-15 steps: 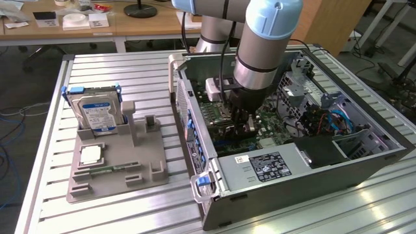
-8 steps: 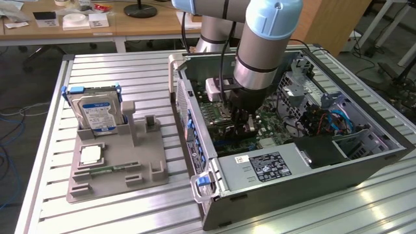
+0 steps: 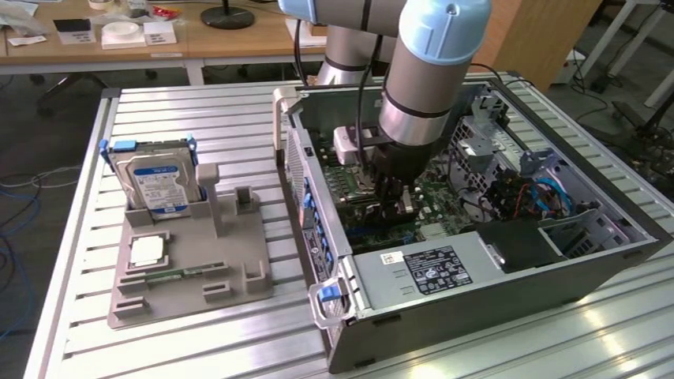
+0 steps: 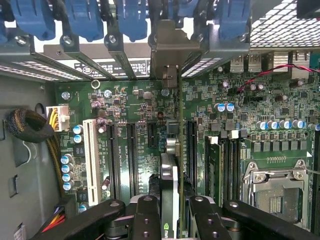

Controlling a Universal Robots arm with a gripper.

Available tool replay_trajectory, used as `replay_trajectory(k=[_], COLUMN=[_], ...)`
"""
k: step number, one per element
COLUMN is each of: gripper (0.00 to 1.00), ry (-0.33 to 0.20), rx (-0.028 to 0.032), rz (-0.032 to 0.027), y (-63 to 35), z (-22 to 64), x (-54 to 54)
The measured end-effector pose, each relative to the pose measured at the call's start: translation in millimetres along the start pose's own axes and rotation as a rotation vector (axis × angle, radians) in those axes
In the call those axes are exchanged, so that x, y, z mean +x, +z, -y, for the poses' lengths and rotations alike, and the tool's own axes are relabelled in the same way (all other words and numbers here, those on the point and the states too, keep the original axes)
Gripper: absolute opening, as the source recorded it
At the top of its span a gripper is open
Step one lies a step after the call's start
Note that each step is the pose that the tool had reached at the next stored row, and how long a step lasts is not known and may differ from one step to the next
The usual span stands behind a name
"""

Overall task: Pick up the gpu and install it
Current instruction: 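Insert the gpu into the slot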

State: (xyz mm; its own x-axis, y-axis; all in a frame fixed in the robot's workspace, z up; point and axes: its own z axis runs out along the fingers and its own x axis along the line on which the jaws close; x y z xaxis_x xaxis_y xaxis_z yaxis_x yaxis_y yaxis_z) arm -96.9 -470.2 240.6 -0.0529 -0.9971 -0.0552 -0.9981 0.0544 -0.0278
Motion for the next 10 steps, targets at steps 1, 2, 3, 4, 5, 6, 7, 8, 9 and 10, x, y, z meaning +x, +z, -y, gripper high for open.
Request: replay_trajectory(k=[1,2,3,4,5,6,7,8,9,10], gripper=[0.27,0.27,0.27,0.27,0.27,0.27,0.27,0.27,0.27,0.27], ry=[0.0,0.0,0.0,0.0,0.0,0.0,0.0,0.0,0.0,0.0], rx=[0.0,0.0,0.0,0.0,0.0,0.0,0.0001,0.0002,0.0002,0.0002], rz=[-0.0001,-0.0001,-0.0001,-0.0001,-0.0001,-0.0002,-0.0002,-0.0001,-0.0001,-0.0001], y=[0.0,0.0,0.0,0.0,0.0,0.0,0.0,-0.1,-0.1,-0.1], z=[0.0,-0.1,-0.1,-0.1,-0.1,-0.2,-0.5,-0.9,-1.1,-1.2], x=[0.2,0.2,0.2,0.2,0.3,0.3,0.3,0.4,0.4,0.4])
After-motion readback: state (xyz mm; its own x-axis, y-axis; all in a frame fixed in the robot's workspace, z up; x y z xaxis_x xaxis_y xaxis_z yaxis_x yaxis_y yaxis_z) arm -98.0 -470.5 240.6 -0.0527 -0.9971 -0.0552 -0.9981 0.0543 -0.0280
